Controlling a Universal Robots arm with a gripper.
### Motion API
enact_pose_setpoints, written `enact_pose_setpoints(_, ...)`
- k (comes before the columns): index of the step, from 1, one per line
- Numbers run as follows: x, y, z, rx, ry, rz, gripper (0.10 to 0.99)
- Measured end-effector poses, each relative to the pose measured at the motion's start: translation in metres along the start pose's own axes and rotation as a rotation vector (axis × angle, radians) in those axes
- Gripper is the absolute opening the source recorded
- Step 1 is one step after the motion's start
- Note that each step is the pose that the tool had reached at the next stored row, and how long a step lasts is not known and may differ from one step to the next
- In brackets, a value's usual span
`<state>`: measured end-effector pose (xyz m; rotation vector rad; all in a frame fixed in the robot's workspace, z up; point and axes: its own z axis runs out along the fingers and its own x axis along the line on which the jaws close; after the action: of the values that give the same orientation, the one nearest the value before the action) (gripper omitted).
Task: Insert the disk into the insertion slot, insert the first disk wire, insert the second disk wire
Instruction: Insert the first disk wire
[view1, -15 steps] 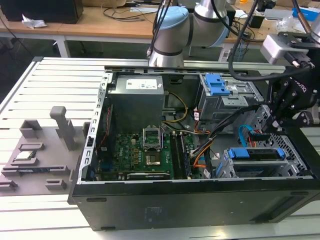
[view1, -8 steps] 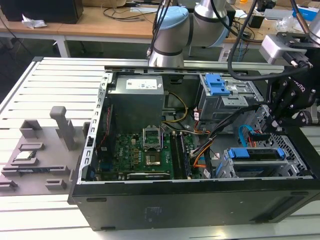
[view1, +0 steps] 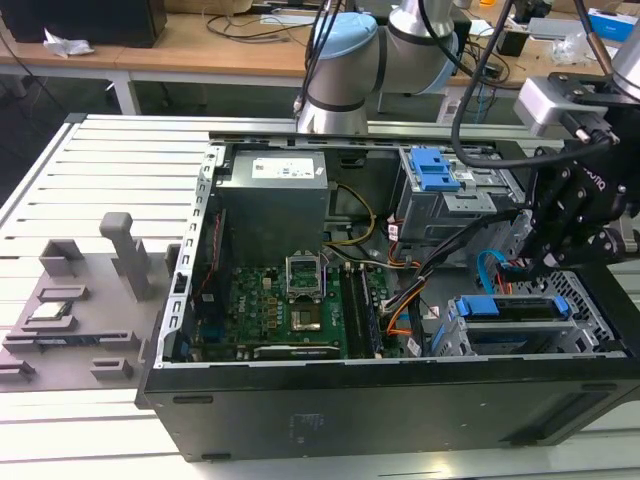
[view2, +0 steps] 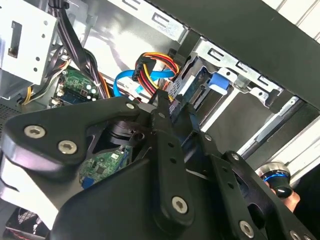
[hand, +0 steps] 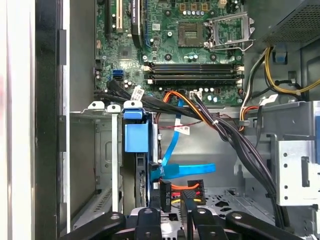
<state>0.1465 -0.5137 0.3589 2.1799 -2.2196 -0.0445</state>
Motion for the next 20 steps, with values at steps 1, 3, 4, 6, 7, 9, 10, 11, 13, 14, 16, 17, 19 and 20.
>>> enact_pose_setpoints(1,0.0001,0.0001,0.0015,0.0,0.0016,0.0,0.302)
enact_pose_setpoints(3,0.0002,0.0003,0.0045,0.0,0.0056,0.0,0.302)
enact_pose_setpoints(4,0.0004,0.0008,0.0057,0.0,0.0114,0.001,0.302)
enact_pose_setpoints(6,0.0006,0.0011,0.0072,0.0,0.0168,0.001,0.302)
enact_pose_setpoints(7,0.0007,0.0011,0.0073,0.0,0.0184,0.001,0.302)
enact_pose_setpoints(9,0.0007,0.0011,0.0073,0.0,0.0227,0.001,0.302)
enact_pose_setpoints(10,0.0007,0.0011,0.0074,0.0,0.0238,0.001,0.302)
enact_pose_setpoints(11,0.0007,0.0012,0.0073,0.0,0.0252,0.001,0.302)
enact_pose_setpoints(13,0.0007,0.0012,0.0073,0.001,0.0302,0.001,0.165)
enact_pose_setpoints(14,0.0007,0.0012,0.0073,0.001,0.0333,0.002,0.165)
enact_pose_setpoints(16,0.0014,0.0011,0.0072,0.001,0.0396,0.002,0.165)
enact_pose_setpoints(17,0.0027,0.0011,0.0073,0.001,0.0396,0.002,0.165)
enact_pose_setpoints(19,0.007,0.001,0.0073,0.001,0.0396,0.002,0.165)
enact_pose_setpoints(20,0.0092,0.001,0.0073,0.001,0.0396,0.002,0.165)
